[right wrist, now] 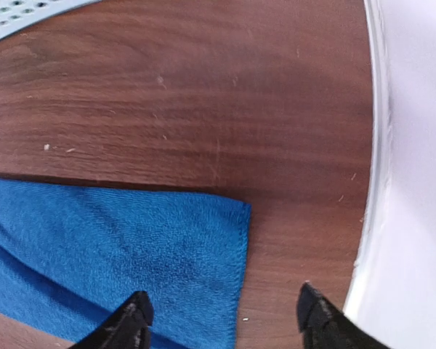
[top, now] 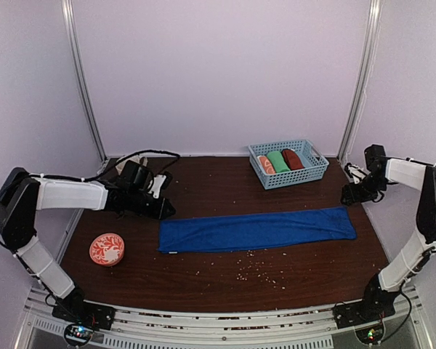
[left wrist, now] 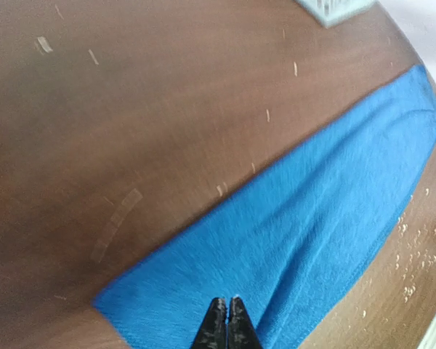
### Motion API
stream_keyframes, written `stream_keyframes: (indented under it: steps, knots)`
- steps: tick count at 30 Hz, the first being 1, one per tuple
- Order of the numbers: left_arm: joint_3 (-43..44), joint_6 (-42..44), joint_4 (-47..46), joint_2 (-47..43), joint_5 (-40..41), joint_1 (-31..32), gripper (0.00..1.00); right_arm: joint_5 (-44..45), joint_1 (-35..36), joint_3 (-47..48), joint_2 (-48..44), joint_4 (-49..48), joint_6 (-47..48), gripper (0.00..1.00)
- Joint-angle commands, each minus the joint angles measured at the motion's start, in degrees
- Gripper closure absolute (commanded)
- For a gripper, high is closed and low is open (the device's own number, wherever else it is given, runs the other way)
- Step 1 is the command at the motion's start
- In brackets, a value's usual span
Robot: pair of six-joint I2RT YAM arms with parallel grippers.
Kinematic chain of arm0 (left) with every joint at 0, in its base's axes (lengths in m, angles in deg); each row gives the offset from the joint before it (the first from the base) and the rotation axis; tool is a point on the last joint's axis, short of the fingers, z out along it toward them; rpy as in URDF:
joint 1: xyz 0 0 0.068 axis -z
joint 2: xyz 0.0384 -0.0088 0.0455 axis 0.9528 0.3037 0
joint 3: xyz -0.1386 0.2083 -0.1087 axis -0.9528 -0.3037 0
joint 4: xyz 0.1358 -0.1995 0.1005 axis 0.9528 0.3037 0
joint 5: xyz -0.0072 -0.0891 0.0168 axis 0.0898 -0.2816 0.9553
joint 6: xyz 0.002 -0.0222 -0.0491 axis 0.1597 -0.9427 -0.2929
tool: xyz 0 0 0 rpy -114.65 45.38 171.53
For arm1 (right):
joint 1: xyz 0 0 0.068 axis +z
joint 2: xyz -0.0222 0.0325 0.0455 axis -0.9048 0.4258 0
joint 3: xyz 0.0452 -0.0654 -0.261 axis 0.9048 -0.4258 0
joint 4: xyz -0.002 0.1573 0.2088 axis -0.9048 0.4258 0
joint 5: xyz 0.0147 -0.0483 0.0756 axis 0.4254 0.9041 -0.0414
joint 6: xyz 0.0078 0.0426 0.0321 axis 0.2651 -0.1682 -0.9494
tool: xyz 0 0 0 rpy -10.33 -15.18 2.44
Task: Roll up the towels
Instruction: Smooth out the towel at the center of the board, then pick up the towel from the center of the board.
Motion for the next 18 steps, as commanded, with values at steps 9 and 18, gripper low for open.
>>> stream_keyframes:
  steps: [9, 18]
  knots:
    - [-11.34, -0.23, -1.21, -4.00, -6.39, 0.82, 1.00, 5.90, -0.43, -1.22, 7.36, 0.93, -0.54, 0.49]
    - [-14.72, -1.71, -1.71, -0.73, -5.12, 0.82, 1.00, 3.77, -0.41, -1.05, 12.57, 1.26, 0.81, 0.45]
